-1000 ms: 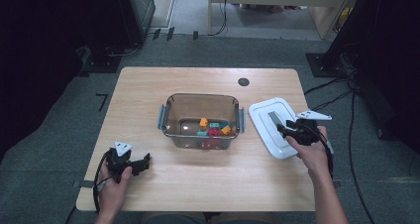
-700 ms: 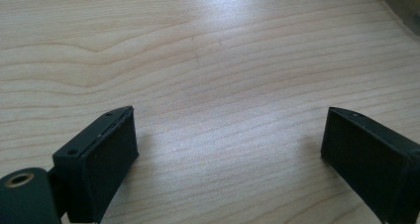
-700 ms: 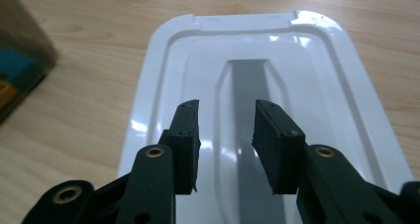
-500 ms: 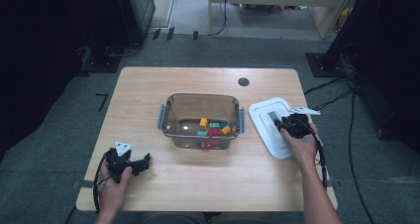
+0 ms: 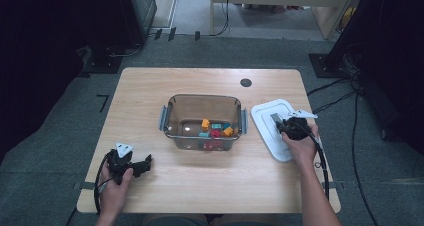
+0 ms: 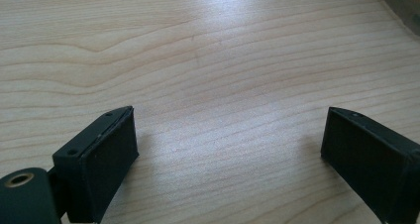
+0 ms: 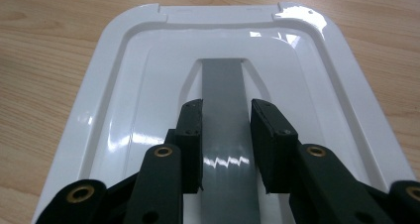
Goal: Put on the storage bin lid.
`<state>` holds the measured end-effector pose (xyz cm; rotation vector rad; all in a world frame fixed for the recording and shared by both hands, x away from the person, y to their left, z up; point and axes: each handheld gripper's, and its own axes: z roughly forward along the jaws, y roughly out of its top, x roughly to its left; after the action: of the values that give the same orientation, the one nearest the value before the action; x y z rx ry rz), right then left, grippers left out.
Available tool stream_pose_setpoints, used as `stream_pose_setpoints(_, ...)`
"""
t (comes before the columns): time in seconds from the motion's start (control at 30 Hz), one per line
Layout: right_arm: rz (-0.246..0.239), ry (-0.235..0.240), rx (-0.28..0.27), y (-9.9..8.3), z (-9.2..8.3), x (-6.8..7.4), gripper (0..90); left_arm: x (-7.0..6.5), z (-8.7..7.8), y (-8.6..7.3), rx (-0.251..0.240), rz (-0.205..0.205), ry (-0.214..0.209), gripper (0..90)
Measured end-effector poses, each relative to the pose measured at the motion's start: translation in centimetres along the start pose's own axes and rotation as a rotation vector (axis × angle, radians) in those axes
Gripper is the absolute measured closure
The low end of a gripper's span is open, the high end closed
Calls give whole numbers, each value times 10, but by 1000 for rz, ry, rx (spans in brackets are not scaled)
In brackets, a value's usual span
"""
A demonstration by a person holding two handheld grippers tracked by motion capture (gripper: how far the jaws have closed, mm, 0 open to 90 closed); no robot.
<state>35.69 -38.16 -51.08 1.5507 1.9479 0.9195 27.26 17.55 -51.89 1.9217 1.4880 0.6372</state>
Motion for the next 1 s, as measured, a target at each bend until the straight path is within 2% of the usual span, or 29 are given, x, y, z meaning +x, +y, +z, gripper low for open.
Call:
stream_pose_setpoints(0.1, 9, 7, 18, 2, -2, 0, 682, 0, 0, 0, 0, 0, 0, 72)
stream_pose_setpoints(0.2, -20, 18, 37, 3, -6, 4, 682, 0, 0, 0, 0, 0, 0, 72)
stream_pose_setpoints(0.4, -12, 35, 23, 11, -24, 6, 682, 0, 0, 0, 0, -2, 3, 72)
stream_pose_setpoints(0.53, -10, 40, -1, 20, -41, 7, 682, -3, 2, 2, -1, -29, 30, 72)
stream_pose_setpoints(0.67, -6, 74, -41, 30, -56, 11, 682, -3, 2, 2, -2, -32, 33, 73)
stream_pose_setpoints(0.9, -61, 127, -101, 48, -73, 18, 682, -1, 2, 2, 0, -21, 20, 73)
stream_pose_setpoints(0.93, -87, 153, -129, 53, -77, 21, 682, -1, 2, 2, -1, -20, 20, 73)
stream_pose_setpoints(1.0, -113, 184, -148, 59, -80, 25, 682, -1, 2, 2, 0, -20, 19, 74)
